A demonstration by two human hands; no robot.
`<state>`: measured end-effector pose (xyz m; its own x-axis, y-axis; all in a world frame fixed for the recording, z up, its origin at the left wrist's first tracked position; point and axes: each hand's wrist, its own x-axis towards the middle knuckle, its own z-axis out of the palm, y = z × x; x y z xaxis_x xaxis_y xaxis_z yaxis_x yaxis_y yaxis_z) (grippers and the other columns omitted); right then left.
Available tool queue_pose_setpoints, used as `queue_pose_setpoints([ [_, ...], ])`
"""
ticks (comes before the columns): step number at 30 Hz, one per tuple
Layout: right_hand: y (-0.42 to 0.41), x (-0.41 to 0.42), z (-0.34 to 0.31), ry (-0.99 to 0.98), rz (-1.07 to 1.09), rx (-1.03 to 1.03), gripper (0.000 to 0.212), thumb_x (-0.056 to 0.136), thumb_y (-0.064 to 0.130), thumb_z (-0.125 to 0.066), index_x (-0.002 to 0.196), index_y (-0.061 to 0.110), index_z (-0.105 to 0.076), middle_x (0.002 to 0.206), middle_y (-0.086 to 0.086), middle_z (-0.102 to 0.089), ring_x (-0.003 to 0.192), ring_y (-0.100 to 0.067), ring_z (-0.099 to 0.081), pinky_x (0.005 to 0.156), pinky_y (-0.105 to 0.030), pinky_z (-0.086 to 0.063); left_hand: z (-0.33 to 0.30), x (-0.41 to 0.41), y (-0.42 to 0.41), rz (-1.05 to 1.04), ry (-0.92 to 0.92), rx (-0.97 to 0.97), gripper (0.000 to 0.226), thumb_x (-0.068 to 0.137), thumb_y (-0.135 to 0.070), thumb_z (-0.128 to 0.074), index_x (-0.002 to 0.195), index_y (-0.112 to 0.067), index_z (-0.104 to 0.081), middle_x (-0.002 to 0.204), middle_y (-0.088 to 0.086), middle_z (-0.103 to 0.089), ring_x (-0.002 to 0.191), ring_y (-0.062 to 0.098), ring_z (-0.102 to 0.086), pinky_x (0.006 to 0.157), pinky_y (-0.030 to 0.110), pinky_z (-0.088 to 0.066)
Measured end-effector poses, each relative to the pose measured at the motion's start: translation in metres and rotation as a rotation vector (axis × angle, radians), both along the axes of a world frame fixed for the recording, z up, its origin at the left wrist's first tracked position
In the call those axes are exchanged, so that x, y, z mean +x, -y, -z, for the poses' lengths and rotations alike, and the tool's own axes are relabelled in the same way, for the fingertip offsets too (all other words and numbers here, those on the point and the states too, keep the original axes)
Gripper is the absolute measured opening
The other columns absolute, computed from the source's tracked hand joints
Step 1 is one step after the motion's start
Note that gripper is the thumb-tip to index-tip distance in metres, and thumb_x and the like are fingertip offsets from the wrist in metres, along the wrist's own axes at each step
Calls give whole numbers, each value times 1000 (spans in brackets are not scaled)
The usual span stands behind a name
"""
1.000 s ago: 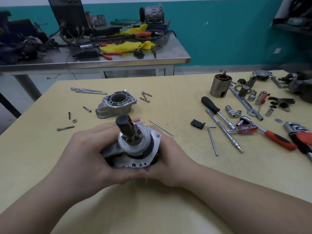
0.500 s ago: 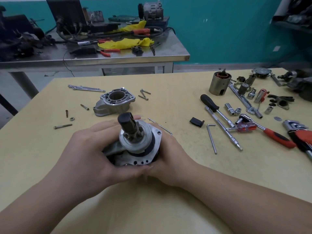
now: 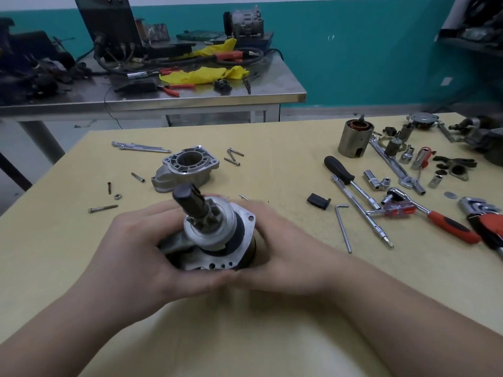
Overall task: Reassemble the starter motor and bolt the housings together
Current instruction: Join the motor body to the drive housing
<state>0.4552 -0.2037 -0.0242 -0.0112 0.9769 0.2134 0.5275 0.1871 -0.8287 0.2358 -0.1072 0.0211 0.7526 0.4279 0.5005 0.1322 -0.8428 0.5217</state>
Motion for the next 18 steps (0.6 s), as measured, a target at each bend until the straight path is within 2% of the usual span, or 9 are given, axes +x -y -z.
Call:
queue_pose_setpoints([
  [1,1,14,-9,21,3,1,71,82,26,-75,148,26,-49,145,13,-55,141,-3,-48,117,-31,-41,0,0,-2,-9,-1,3,48,65,-62,-87,100,-29,-81,106,-25,-73,90,-5,-69,74,4,-44],
  [2,1,27,-17,-37,19,-19,62,78,21,-68,139,20,-57,139,7,-60,135,-6,-54,113,-33,-45,0,1,-3,-11,-1,-10,48,65,-62,-86,101,-31,-81,105,-26,-72,89,-4,-69,72,5,-45],
  [4,0,38,-31,-329,85,-67,28,78,16,-58,102,12,-71,99,-3,-75,95,-15,-72,84,-37,-56,-3,2,-6,7,3,-40,42,65,-63,-86,101,-43,-76,103,-31,-72,89,-6,-69,73,4,-44],
  [5,-3,36,-34,-426,96,-120,19,83,25,-57,84,12,-70,79,-7,-72,74,-20,-70,70,-35,-55,-5,3,-7,23,4,-43,39,65,-63,-86,99,-49,-74,103,-35,-72,91,-8,-69,75,1,-43],
  [7,-10,22,-31,-430,88,-172,48,95,50,-56,70,10,-67,63,-16,-62,56,-28,-58,56,-33,-48,-10,8,-9,68,-9,-43,40,66,-61,-87,102,-56,-71,107,-40,-70,96,-12,-69,79,-1,-42],
  [9,-12,12,-27,-431,82,-142,57,97,52,-61,74,-1,-62,61,-19,-52,53,-28,-48,52,-35,-38,-14,13,-10,117,-23,-24,48,68,-57,-88,110,-60,-65,108,-44,-68,99,-16,-67,80,-2,-42],
  [11,-12,13,-26,-445,92,-124,55,94,45,-67,78,-7,-58,59,-15,-47,50,-24,-43,51,-35,-32,-18,16,-11,138,-34,-32,50,68,-55,-89,111,-61,-65,109,-44,-68,100,-15,-68,81,-2,-43],
  [14,-10,19,-28,-481,101,-120,50,91,38,-68,76,-8,-54,57,-8,-42,49,-20,-38,50,-32,-29,-21,19,-15,134,-57,-57,50,68,-52,-93,111,-62,-68,110,-37,-73,103,-9,-71,81,2,-46],
  [18,-14,14,-25,-617,128,-149,45,91,36,-66,75,-3,-50,59,-3,-29,53,-16,-30,51,-28,-25,-18,23,-25,97,-68,-172,54,67,-38,-103,109,-55,-74,108,-28,-78,104,-5,-73,82,4,-48],
])
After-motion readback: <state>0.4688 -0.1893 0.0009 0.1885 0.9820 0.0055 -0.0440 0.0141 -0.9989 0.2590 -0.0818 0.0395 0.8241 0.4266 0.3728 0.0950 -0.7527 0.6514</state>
